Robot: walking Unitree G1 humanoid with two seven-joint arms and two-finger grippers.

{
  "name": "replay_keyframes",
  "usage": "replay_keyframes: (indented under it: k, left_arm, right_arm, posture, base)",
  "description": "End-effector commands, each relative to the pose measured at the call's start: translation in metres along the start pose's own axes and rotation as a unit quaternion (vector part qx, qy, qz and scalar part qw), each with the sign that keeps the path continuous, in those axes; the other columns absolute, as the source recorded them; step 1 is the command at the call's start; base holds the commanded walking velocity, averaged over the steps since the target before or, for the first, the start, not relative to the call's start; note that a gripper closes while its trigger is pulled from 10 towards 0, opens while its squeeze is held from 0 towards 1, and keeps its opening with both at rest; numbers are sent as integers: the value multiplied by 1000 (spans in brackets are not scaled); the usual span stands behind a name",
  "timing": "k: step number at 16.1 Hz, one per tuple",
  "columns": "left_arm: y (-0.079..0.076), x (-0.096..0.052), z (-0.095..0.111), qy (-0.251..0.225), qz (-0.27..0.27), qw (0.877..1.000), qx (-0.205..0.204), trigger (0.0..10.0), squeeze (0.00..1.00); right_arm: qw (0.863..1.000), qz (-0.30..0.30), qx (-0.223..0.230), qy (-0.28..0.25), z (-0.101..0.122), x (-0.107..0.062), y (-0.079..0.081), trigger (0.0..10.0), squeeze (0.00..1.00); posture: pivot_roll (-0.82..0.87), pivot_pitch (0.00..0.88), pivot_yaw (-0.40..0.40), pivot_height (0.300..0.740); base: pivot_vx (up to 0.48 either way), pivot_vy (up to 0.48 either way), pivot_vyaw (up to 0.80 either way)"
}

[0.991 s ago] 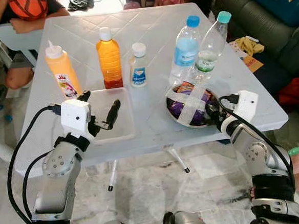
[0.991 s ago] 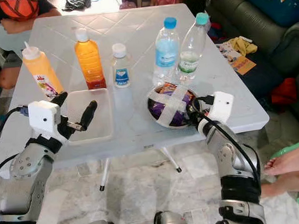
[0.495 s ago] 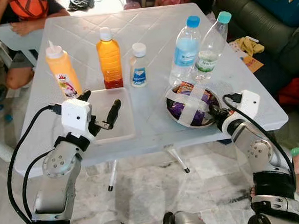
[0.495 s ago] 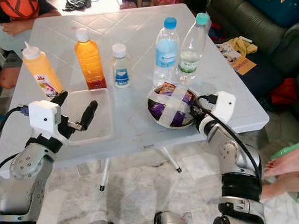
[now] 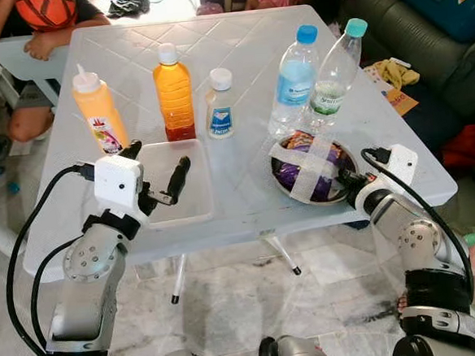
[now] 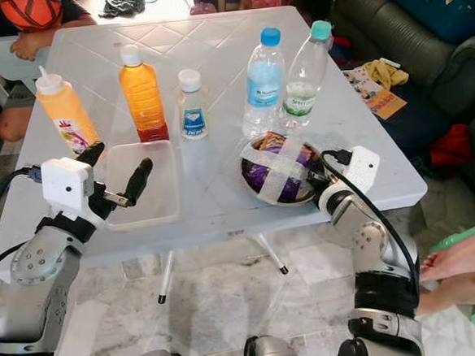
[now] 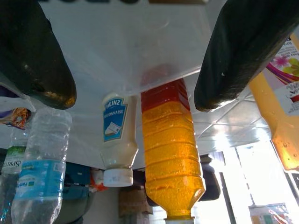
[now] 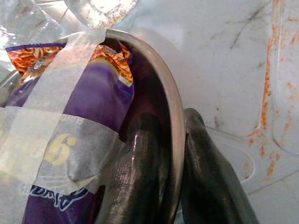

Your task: Restocking fridge

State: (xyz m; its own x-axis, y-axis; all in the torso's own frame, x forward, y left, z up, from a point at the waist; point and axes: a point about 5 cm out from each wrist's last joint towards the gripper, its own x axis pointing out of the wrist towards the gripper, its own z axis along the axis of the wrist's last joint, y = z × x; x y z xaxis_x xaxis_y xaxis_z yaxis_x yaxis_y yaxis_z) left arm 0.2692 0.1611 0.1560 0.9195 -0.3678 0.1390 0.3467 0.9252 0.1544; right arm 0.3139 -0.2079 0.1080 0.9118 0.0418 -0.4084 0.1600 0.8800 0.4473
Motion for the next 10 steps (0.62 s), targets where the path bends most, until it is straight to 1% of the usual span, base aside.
replay_keyframes:
  k: [1,4,6,7,8,9,10]
  left_arm:
    - [1,-1,3,-1,3,1000,8,10000,0]
    - [1,0,4,-2,3,1000,7,10000,0]
    - [2,-2,4,0,5,1000,6,10000,0]
    - [3,-3,3,4,12,1000,8,10000,0]
    - [6,-3,1,12,33,999,11,10000,0]
    - [8,-2,-1,19,44,999,10,10000,0]
    - [10,-1,-2,23,59,998,10,10000,0]
  right_arm:
    - [999,-16,8,29,-10,1,-6,0,0]
    - [1000,-22,9,18,-8,-2,-4,0,0]
    - [1000,-22,-4,-1,-7,-13,6,0,0]
    - [1000,-18,-16,-6,-8,-17,10,0,0]
    - [999,-16,-32,-15,-10,-22,15,0,0]
    - [999,-12,-41,-18,-13,-26,21,0,0]
    - [999,-10,-39,-25,-14,-29,24,0,0]
  posture:
    - [15,116,-44,740]
    - [7,123,-43,740]
    - [-4,129,-40,740]
    - [-4,129,-40,740]
    - [-5,122,-42,740]
    - [-7,120,-41,740]
    - [-7,120,-41,740]
  base:
    - [0,0,0]
    - [0,0,0]
    - [0,0,0]
    - [0,0,0]
    - [0,0,0]
    - [0,0,0]
    - [0,0,0]
